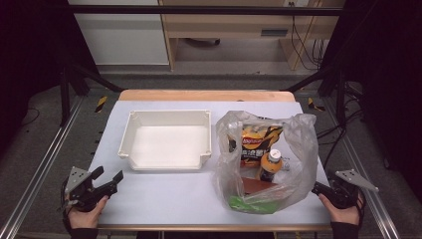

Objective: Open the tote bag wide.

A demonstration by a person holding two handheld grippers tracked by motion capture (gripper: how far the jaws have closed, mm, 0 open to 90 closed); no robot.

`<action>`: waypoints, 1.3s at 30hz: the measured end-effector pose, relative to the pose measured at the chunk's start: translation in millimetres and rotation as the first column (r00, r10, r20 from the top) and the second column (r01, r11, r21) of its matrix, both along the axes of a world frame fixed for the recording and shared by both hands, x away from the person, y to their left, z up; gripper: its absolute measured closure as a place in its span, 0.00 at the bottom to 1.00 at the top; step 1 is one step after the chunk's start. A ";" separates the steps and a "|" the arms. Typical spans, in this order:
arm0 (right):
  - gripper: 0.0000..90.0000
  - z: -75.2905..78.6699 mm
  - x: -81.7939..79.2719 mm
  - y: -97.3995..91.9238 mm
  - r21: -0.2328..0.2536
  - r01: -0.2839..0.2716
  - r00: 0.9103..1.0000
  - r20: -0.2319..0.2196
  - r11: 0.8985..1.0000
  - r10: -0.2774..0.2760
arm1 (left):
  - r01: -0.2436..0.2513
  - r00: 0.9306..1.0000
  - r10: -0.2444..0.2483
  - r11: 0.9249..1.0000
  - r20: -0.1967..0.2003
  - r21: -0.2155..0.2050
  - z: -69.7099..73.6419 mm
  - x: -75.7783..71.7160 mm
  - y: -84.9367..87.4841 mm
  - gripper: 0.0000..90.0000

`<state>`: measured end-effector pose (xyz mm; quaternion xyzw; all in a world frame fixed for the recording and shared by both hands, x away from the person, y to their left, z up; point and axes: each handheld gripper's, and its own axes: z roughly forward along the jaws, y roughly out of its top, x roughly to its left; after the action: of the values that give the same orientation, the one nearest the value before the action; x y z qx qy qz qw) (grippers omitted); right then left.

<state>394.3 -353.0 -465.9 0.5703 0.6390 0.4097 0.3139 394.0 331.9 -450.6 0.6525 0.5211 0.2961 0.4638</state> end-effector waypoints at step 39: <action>0.43 123.9 -51.8 12.2 0.107 -0.135 0.951 0.292 0.985 0.098 | 0.236 0.966 -0.225 0.968 0.125 -0.083 70.8 -12.9 -97.8 0.39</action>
<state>342.5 -340.8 -342.0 0.4850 0.5926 0.5449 0.3417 381.1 234.1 -379.8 0.6671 0.4279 0.2513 0.5556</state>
